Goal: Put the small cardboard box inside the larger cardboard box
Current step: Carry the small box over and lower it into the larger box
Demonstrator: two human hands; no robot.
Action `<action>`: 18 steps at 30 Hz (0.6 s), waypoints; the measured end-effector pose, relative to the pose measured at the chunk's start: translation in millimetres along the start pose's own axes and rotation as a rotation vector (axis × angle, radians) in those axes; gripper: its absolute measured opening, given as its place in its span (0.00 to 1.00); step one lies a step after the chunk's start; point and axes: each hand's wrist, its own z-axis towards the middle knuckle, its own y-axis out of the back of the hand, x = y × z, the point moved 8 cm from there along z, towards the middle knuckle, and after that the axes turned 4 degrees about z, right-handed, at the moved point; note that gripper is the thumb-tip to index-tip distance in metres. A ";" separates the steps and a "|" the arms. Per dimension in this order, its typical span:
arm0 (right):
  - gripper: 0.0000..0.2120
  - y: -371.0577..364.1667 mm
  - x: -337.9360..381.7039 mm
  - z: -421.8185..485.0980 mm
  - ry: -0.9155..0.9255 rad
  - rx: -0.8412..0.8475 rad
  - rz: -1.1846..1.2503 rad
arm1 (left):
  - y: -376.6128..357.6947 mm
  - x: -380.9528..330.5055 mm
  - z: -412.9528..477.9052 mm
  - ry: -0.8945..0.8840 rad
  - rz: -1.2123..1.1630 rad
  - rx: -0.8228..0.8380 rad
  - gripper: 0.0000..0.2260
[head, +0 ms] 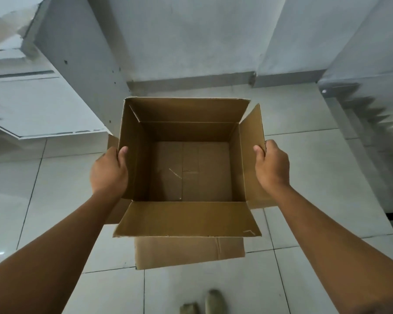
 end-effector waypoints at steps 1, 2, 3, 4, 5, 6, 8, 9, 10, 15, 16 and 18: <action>0.09 -10.1 -1.5 2.7 0.003 0.018 -0.002 | -7.2 7.2 2.3 0.007 0.010 0.007 0.21; 0.09 -20.1 -3.1 5.8 0.006 0.036 -0.005 | -14.6 14.0 4.6 0.014 0.015 0.017 0.20; 0.09 -28.1 -4.9 8.1 0.007 0.050 -0.013 | -21.2 19.8 5.7 0.021 0.016 0.027 0.20; 0.10 -37.8 -7.2 11.0 0.005 0.065 -0.025 | -29.2 26.2 7.2 0.031 0.013 0.038 0.20; 0.10 -47.6 -9.8 13.8 0.002 0.078 -0.037 | -37.2 32.7 8.4 0.043 0.009 0.048 0.20; 0.11 -57.8 -12.6 16.2 -0.002 0.094 -0.050 | -45.7 38.8 9.4 0.055 0.004 0.060 0.19; 0.11 -77.3 -19.8 19.5 -0.012 0.127 -0.071 | -61.9 47.6 9.8 0.067 -0.003 0.079 0.19; 0.11 -87.7 -24.3 20.2 -0.015 0.141 -0.084 | -71.1 51.9 9.7 0.073 -0.005 0.090 0.19; 0.11 -97.7 -28.9 20.7 -0.017 0.150 -0.099 | -80.7 56.4 9.1 0.081 -0.007 0.102 0.18; 0.11 -143.9 -55.9 21.3 -0.037 0.211 -0.130 | -129.3 80.2 1.1 0.127 -0.049 0.185 0.16; 0.11 -152.4 -62.1 21.0 -0.043 0.225 -0.133 | -138.4 84.8 -1.3 0.134 -0.065 0.198 0.16; 0.11 -168.1 -74.7 19.7 -0.049 0.252 -0.142 | -155.1 92.9 -6.5 0.145 -0.077 0.216 0.15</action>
